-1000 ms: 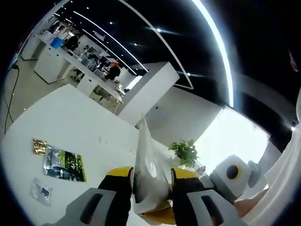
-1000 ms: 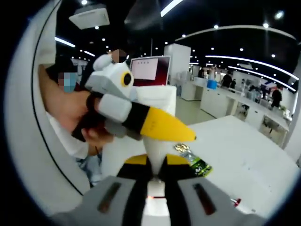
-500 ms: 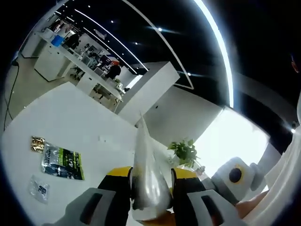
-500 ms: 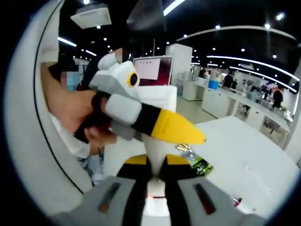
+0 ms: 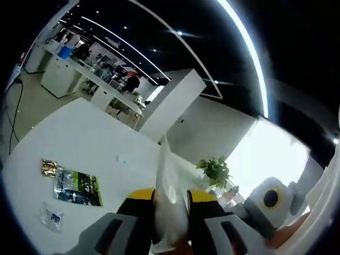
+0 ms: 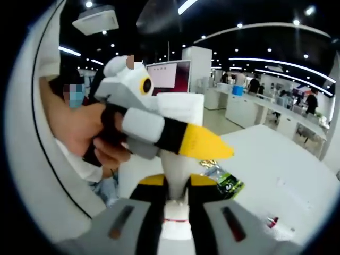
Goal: Arrange the skincare products in the storage area until every visible bottle or jar stands upright without overlapping.
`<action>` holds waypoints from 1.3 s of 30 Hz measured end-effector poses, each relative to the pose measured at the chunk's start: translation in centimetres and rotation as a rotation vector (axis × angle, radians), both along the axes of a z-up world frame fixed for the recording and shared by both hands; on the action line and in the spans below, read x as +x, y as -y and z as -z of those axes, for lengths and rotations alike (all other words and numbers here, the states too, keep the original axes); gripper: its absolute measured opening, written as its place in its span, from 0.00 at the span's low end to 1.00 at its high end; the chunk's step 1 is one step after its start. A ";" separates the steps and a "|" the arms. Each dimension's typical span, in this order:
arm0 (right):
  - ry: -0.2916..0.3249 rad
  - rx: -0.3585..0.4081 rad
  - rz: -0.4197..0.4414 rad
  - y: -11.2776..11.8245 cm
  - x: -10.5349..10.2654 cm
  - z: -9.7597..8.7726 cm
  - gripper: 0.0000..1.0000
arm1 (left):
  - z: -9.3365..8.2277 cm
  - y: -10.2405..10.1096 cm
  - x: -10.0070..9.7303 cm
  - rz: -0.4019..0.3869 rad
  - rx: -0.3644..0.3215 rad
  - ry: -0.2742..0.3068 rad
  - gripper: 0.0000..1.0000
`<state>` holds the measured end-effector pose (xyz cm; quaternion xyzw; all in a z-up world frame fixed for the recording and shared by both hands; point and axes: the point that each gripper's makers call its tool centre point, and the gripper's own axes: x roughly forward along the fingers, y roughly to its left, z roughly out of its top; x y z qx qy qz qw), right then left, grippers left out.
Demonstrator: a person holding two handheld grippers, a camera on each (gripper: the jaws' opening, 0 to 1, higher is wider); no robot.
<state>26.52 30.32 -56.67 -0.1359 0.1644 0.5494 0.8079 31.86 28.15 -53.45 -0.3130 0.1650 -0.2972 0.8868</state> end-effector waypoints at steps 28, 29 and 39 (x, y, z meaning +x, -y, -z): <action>-0.049 0.035 -0.012 0.1 -0.1 0.3 0.32 | 0.5 -0.1 0.3 0.022 0.013 -0.042 0.13; -0.049 0.035 -0.012 0.1 -0.1 0.3 0.33 | 0.5 -0.1 0.2 0.023 0.013 -0.044 0.13; -0.088 0.052 -0.001 1.3 -0.1 0.7 0.38 | 0.9 -1.2 0.2 0.020 0.014 -0.047 0.13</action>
